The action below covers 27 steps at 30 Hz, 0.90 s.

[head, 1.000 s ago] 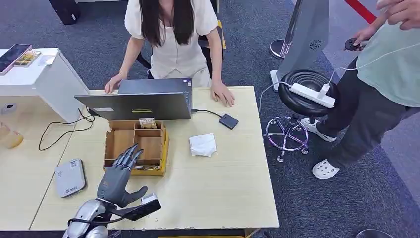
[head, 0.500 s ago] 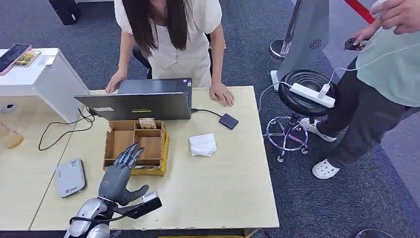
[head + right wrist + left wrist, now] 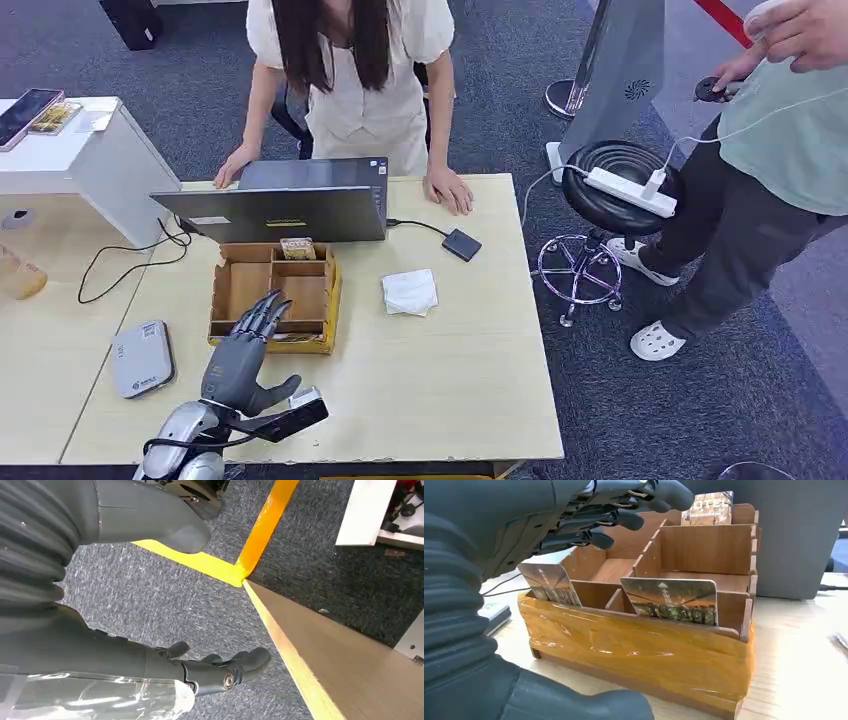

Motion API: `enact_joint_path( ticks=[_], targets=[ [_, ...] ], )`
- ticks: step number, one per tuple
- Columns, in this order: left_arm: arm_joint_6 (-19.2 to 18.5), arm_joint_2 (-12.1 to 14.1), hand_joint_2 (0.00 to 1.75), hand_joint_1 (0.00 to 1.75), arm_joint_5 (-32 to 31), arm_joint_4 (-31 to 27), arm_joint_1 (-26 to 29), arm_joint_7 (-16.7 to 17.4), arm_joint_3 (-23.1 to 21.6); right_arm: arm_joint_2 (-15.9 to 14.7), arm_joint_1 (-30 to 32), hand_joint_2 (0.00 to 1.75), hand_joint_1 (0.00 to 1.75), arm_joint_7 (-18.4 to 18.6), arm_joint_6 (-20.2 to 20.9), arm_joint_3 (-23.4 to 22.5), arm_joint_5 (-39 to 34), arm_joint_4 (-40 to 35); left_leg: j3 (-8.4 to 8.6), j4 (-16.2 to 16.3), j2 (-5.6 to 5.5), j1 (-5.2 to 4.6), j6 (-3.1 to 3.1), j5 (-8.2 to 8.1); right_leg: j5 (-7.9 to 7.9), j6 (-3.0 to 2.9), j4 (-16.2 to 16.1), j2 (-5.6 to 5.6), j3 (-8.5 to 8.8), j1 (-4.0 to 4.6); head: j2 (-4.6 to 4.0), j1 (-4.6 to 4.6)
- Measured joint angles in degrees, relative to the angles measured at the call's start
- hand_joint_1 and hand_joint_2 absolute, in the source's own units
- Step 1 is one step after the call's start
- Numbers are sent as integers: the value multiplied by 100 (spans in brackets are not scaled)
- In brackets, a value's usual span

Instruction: Pass the card to the sensor for recognition and then transmit it.

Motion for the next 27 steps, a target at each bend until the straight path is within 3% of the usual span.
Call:
enact_joint_path(
  ticks=[1, 4, 5, 10, 11, 12, 20, 23, 24, 27],
  targets=[
    [18, 0, 175, 155, -2, 11, -3, 0, 0, 2, 0, 175, 0, 2, 7, 0, 2, 0, 0, 0, 0, 0, 0, 0, 0, 0, 0, 0, 0, 0, 0, 0],
    [31, 0, 175, 155, -9, 22, -14, 0, 0, 4, 0, 175, 0, 2, 27, -2, 4, 0, 0, 0, 0, 0, 0, 0, 0, 0, 0, 0, 0, 0, 0, 0],
    [31, 0, 175, 143, -9, 26, -16, 0, 0, 4, 0, 175, 0, 2, 37, -2, 4, 0, 0, 0, 0, 0, 0, 0, 0, 0, 0, 0, 0, 0, 0, 0],
    [31, 0, 175, 157, -9, 48, -21, 2, 0, 17, 0, 175, 0, 2, 35, -2, 7, -2, 0, 0, 0, 0, 0, 0, 0, 0, 0, 0, 0, 0, 0, 0],
    [29, 0, 175, 152, -9, 50, -21, 2, 0, 17, 0, 175, 0, 2, 35, -2, 7, -2, 0, 0, 0, 0, 0, 0, 0, 0, 0, 0, 0, 0, 0, 0],
    [31, 0, 175, 175, -9, 55, -24, 2, 0, 17, 0, 175, 0, 2, 35, -2, 7, -2, 0, 0, 0, 0, 0, 0, 0, 0, 0, 0, 0, 0, 0, 0],
    [33, -11, 175, 175, -7, 74, -73, 2, 0, 24, 2, 175, 0, 4, 35, -4, 46, -2, 0, 0, 0, 0, 0, 0, 0, 0, 0, 0, 0, 0, 0, 0],
    [33, -15, 175, 159, -9, 77, -78, 2, 0, 26, 2, 175, 0, 4, 35, -4, 57, -2, 0, 0, 0, 0, 0, 0, 0, 0, 0, 0, 0, 0, 0, 0],
    [33, -15, 175, 168, -7, 77, -78, 2, 0, 26, 2, 175, 0, 4, 35, -4, 57, -2, 0, 0, 0, 0, 0, 0, 0, 0, 0, 0, 0, 0, 0, 0],
    [33, -15, 175, 168, -9, 77, -78, 2, 0, 26, 2, 175, 0, 4, 35, -4, 57, -2, 0, 0, 0, 0, 0, 0, 0, 0, 0, 0, 0, 0, 0, 0]
  ],
)
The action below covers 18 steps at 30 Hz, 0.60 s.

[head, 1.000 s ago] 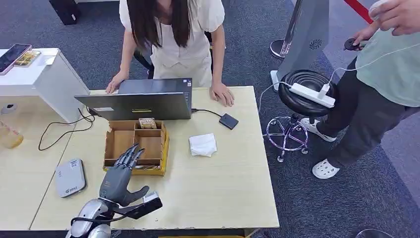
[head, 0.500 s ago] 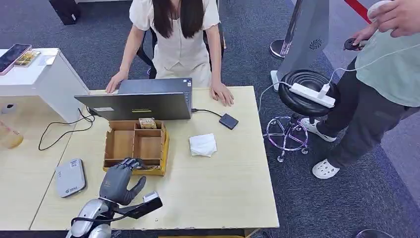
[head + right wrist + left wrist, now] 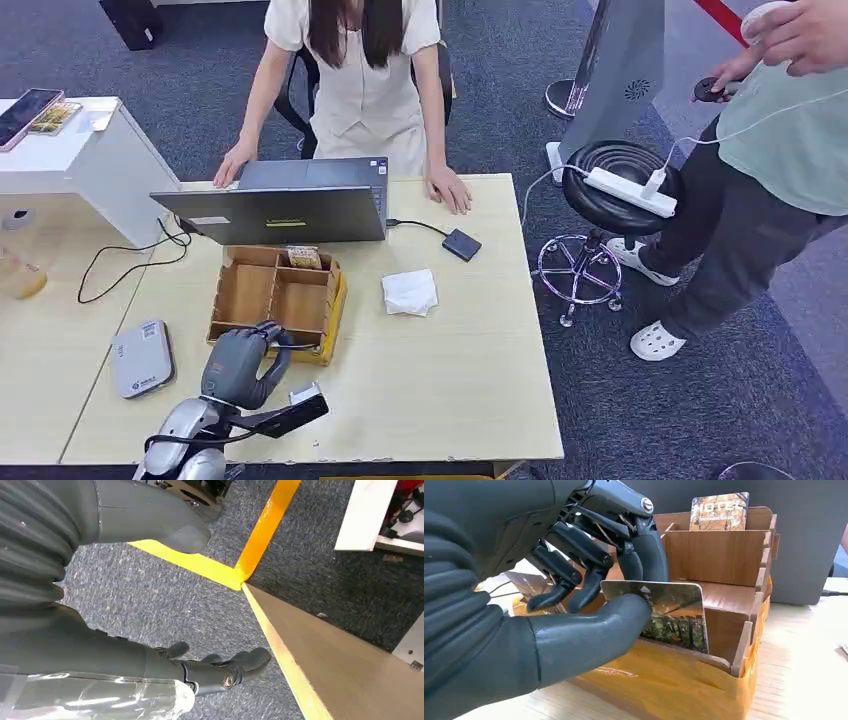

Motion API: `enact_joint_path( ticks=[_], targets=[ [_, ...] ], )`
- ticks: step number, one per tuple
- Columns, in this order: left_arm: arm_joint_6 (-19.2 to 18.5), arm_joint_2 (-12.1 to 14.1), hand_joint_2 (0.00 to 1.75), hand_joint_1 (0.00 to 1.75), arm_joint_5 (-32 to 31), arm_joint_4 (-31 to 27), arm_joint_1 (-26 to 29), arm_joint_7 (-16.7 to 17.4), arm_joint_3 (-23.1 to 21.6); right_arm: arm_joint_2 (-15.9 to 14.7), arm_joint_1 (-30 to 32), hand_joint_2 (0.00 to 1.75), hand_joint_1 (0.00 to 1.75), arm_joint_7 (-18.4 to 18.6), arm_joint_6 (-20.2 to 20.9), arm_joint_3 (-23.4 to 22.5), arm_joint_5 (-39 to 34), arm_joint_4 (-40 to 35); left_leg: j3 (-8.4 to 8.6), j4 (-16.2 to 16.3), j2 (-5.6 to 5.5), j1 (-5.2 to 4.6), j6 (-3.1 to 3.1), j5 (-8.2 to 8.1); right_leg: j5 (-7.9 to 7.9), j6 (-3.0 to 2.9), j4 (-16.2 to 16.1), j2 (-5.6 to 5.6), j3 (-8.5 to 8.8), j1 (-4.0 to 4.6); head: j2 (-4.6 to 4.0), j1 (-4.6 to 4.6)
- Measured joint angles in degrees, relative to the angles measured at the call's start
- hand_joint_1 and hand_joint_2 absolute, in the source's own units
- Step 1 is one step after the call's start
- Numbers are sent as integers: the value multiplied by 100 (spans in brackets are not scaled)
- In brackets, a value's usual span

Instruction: Pass the card to the sensor for recognition and then transmit it.

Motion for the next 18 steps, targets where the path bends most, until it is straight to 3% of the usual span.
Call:
enact_joint_path(
  ticks=[7, 13, 18],
  targets=[
    [81, -2, 175, 175, -15, 20, -10, -46, 0, 4, 0, 175, 0, 11, 13, 0, 13, 0, 0, 0, 0, 0, 0, 0, 0, 0, 0, 0, 0, 0, 0, 0],
    [555, -15, 175, 175, 30, 20, -4, -234, 28, 7, 1, 175, 0, 13, 11, -4, 61, 0, 0, 0, 0, 0, 0, 0, 0, 0, 0, 0, 0, 0, 0, 0],
    [662, -15, 175, 171, 28, 20, -4, -278, 55, 7, 1, 175, 0, 13, 11, -7, 74, 0, 0, 0, 0, 0, 0, 0, 0, 0, 0, 0, 0, 0, 0, 0]
  ],
)
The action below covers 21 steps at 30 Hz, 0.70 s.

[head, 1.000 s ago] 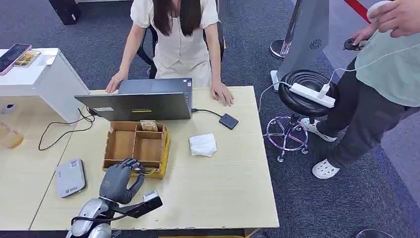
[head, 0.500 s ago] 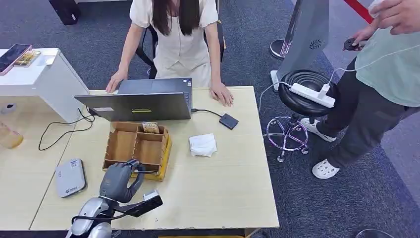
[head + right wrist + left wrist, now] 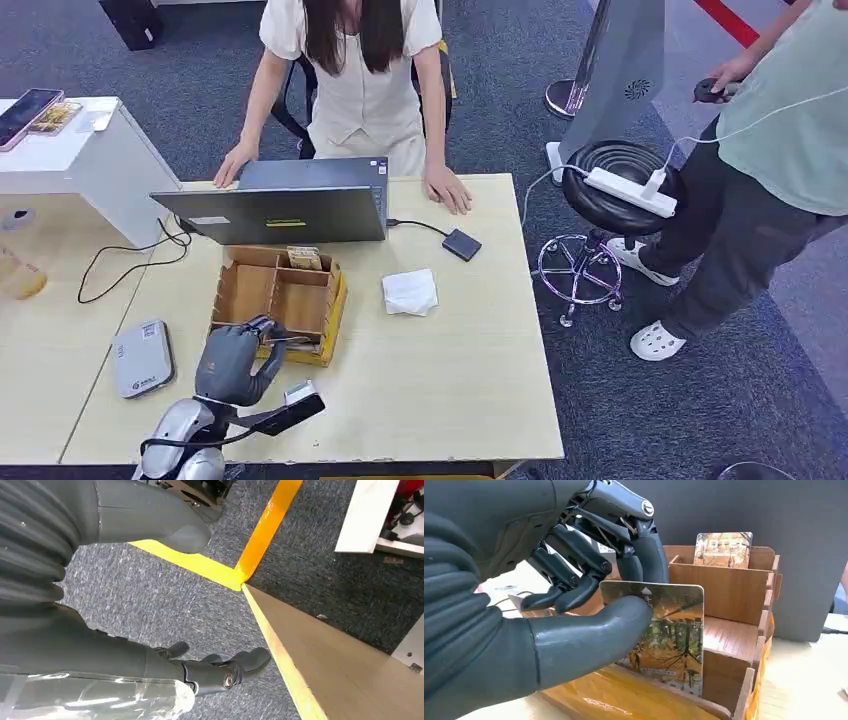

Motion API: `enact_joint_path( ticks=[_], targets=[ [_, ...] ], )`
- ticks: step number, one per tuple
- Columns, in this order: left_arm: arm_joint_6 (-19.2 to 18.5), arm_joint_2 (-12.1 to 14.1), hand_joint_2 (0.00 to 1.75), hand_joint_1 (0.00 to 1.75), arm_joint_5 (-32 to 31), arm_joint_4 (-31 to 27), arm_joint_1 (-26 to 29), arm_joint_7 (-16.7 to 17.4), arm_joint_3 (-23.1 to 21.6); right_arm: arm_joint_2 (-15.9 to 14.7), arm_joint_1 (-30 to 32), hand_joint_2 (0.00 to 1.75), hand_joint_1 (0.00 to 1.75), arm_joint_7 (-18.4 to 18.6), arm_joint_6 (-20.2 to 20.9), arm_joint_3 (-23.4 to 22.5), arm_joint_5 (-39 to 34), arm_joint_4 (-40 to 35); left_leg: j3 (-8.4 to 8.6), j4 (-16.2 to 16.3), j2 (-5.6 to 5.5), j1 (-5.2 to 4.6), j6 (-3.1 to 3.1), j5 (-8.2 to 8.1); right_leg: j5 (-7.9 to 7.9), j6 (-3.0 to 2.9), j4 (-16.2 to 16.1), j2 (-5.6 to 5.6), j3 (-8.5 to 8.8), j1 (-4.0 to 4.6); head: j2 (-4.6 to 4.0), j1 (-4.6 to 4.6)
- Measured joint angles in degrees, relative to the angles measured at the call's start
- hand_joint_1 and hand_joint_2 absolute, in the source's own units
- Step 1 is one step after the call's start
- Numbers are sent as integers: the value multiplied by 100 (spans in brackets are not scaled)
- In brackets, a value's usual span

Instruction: Pass the card to the sensor for recognition and then transmit it.

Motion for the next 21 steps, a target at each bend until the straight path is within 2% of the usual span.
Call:
enact_joint_path(
  ticks=[4, 9, 11, 12, 13, 21],
  targets=[
    [249, 9, 175, 166, 55, -164, -8, -61, 59, 0, 2, 175, 0, 0, -2, -20, 20, 0, 0, 0, 0, 0, 0, 0, 0, 0, 0, 0, 0, 0, 0, 0],
    [315, 33, 175, 168, 201, -446, -48, -133, 149, 2, 7, 175, 0, -9, -4, -87, 31, 2, 0, 0, 0, 0, 0, 0, 0, 0, 0, 0, 0, 0, 0, 0],
    [317, 42, 175, 161, 284, -516, -76, -168, 195, 4, 11, 175, 0, -15, -7, -101, 35, 2, 0, 0, 0, 0, 0, 0, 0, 0, 0, 0, 0, 0, 0, 0],
    [317, 46, 175, 162, 321, -547, -83, -186, 214, 4, 13, 175, 0, -18, -9, -109, 37, 2, 0, 0, 0, 0, 0, 0, 0, 0, 0, 0, 0, 0, 0, 0],
    [330, 50, 175, 175, 345, -575, -89, -205, 238, 9, 16, 175, 0, -20, -11, -125, 44, 2, 0, 0, 0, 0, 0, 0, 0, 0, 0, 0, 0, 0, 0, 0],
    [347, 66, 175, 173, 538, -651, -154, -286, 337, 15, 21, 175, 0, -33, -31, -168, 70, 2, 0, 0, 0, 0, 0, 0, 0, 0, 0, 0, 0, 0, 0, 0]
  ],
)
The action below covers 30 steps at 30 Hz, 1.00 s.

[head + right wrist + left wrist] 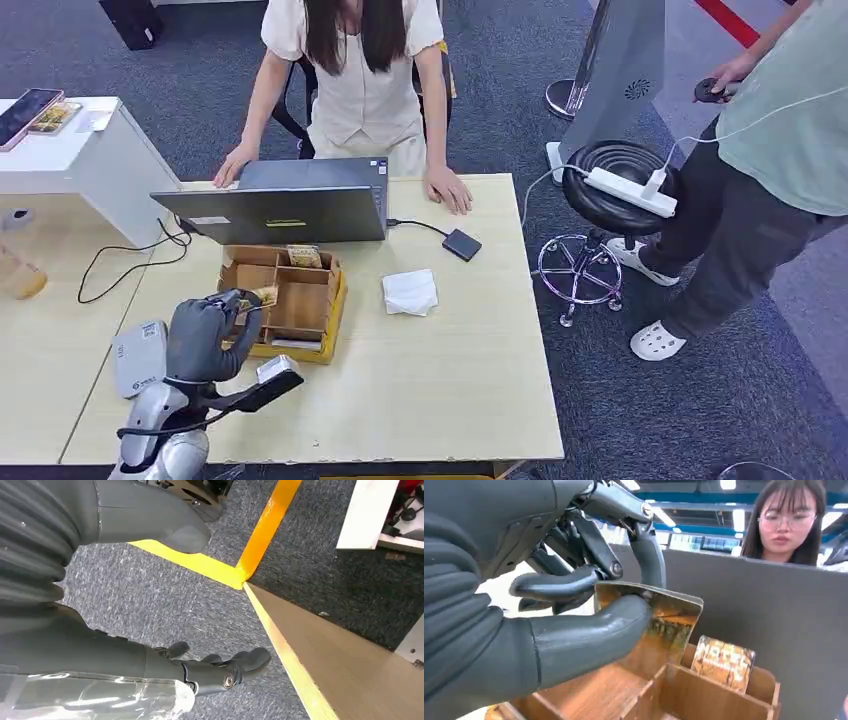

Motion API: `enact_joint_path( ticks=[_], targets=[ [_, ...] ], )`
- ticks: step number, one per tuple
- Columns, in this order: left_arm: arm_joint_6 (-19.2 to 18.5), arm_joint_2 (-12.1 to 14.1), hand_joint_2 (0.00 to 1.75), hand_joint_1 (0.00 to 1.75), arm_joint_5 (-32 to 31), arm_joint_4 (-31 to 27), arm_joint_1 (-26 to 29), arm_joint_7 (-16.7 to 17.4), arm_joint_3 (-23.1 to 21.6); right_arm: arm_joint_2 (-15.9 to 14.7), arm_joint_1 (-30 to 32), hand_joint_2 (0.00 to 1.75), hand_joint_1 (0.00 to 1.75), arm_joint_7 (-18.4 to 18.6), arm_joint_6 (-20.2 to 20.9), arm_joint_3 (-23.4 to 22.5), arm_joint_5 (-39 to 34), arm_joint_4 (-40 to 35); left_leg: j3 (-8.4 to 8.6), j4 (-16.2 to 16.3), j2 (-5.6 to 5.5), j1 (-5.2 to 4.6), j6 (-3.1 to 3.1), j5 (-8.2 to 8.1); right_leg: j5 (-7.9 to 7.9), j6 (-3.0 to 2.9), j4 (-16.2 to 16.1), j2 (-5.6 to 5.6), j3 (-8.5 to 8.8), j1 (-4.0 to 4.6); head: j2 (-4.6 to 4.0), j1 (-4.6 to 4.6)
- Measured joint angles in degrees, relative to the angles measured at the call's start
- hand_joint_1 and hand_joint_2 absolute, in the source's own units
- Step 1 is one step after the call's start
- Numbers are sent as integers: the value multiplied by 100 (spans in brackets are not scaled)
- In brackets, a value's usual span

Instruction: Pass the card to the sensor for recognition and then transmit it.

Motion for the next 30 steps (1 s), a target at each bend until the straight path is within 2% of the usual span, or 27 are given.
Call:
enact_joint_path(
  ticks=[7, 12, 16, 17, 19, 21, 25, 27, 29, 30],
  targets=[
    [-11, 2, 175, 164, 61, -15, -102, -44, 28, 24, 0, 175, 0, 0, 2, -11, 4, 0, 1, 0, 0, 0, 0, 0, 0, 0, 0, 0, 0, 0, 0, 2],
    [-31, 2, 175, 155, 251, -15, -379, -68, 35, 35, -5, 175, 0, 15, 2, -13, 52, 0, 0, 0, -1, 0, 0, 0, 1, 0, 0, 0, 1, 0, 0, 0],
    [-166, -2, 175, 159, 282, -11, -604, -105, 26, 37, -8, 175, 0, 17, 48, -13, 105, 0, 1, 2, -1, 0, 0, 1, 1, 0, 0, -1, -1, 0, 0, 0],
    [-212, -2, 175, 161, 258, 4, -713, -111, 15, 44, -13, 175, 0, 20, 55, -13, 120, -2, 1, 2, -2, 0, 1, 2, 1, 0, 0, -3, -1, 0, 0, 2],
    [-286, 0, 175, 152, 232, 48, -973, -98, -28, 57, -34, 175, 0, 28, 61, -13, 160, -2, 0, 3, -5, 0, 1, 3, 3, -1, 0, -4, 0, 0, 0, 2],
    [-291, 0, 175, 154, 304, 85, -1238, -68, -61, 68, -42, 175, 0, 41, 68, -13, 199, -18, 2, 3, -2, 0, 0, 5, 4, -2, 0, -1, 0, 0, 0, 0],
    [-482, 50, 175, 175, 858, 153, -1967, -18, -72, 81, -54, 175, 0, 61, 100, -13, 223, -17, 0, 6, -8, 0, 1, 9, 6, -2, 1, -7, 0, 0, 0, 0],
    [-687, 107, 175, 175, 1078, 208, -2383, 24, -72, 83, -61, 175, 0, 63, 129, -13, 225, -17, 0, 6, -7, 1, 1, 10, 7, -2, 2, -5, 0, 1, 0, -2],
    [-1021, 164, 175, 155, 1336, 324, -2847, 98, -72, 85, -66, 175, 0, 79, 153, -13, 234, -17, 0, 6, -7, 1, 1, 10, 7, -3, 3, -5, 0, 1, 0, 0],
    [-1157, 186, 175, 152, 1428, 396, -3042, 138, -72, 85, -69, 175, 0, 81, 155, -13, 245, -17, 0, 6, -6, 1, 1, 10, 7, -3, 3, -4, 0, 1, 0, 0]
  ],
)
